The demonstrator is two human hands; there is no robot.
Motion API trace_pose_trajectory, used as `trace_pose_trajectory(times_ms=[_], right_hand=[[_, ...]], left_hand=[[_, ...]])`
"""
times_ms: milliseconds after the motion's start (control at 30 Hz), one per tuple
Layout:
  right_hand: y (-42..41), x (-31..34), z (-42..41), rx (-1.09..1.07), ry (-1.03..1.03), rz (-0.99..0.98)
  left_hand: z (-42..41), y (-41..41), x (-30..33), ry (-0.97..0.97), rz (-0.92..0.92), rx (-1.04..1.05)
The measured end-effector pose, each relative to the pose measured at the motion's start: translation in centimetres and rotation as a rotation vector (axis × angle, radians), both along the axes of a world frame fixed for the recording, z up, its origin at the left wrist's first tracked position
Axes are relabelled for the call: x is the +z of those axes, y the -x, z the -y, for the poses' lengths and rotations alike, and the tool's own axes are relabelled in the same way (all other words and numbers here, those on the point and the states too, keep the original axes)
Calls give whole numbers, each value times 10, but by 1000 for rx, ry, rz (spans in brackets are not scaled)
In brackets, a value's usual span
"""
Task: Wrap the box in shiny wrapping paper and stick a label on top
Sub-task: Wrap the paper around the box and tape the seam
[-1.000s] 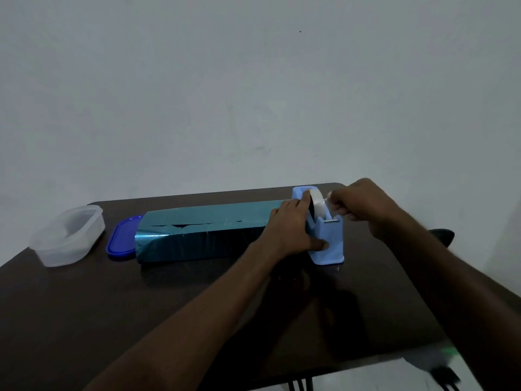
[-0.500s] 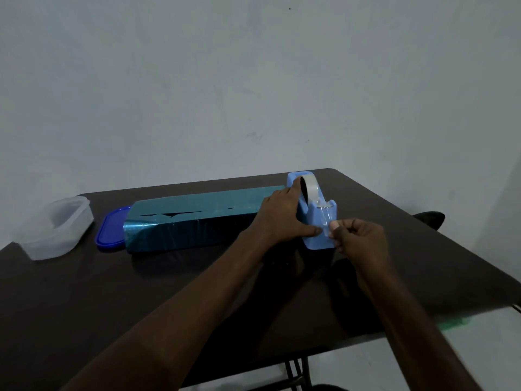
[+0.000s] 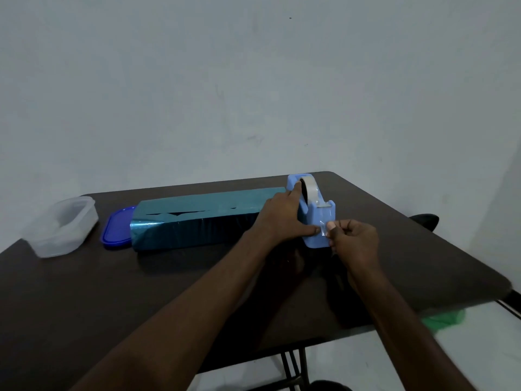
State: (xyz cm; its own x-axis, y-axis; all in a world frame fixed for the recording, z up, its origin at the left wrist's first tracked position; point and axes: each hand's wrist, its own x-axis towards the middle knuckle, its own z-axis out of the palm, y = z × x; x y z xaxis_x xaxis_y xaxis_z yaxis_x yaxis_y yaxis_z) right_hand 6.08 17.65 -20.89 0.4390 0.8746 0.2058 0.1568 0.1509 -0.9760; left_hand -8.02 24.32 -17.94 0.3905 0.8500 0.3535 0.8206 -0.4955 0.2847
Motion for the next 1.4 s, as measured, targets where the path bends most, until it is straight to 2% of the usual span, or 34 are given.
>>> trace_pose_trajectory(times_ms=[133, 233, 333, 467, 600, 733, 900, 1133, 1400], right_hand=[[-1, -8, 4, -26, -18, 33], [-4, -7, 9, -2, -37, -7], [-4, -5, 13, 51, -55, 35], [8, 13, 20, 151, -167, 139], [42, 43, 6, 350, -192, 130], [83, 61, -36, 487, -127, 90], [118, 64, -83, 608, -51, 34], [125, 50, -89, 574, -52, 121], [123, 51, -87, 587, -47, 189]], left_hand=[[-1, 0, -1, 1, 7, 4], [3, 0, 0, -25, 10, -8], [7, 9, 6, -53, 42, -10], [7, 50, 20, -131, 50, 128], [16, 100, 18, -97, -47, 250], [24, 122, 1, -119, -217, 232], [22, 125, -8, -169, -280, 239], [26, 156, -6, -138, -261, 197], [49, 217, -5, -142, -316, 297]])
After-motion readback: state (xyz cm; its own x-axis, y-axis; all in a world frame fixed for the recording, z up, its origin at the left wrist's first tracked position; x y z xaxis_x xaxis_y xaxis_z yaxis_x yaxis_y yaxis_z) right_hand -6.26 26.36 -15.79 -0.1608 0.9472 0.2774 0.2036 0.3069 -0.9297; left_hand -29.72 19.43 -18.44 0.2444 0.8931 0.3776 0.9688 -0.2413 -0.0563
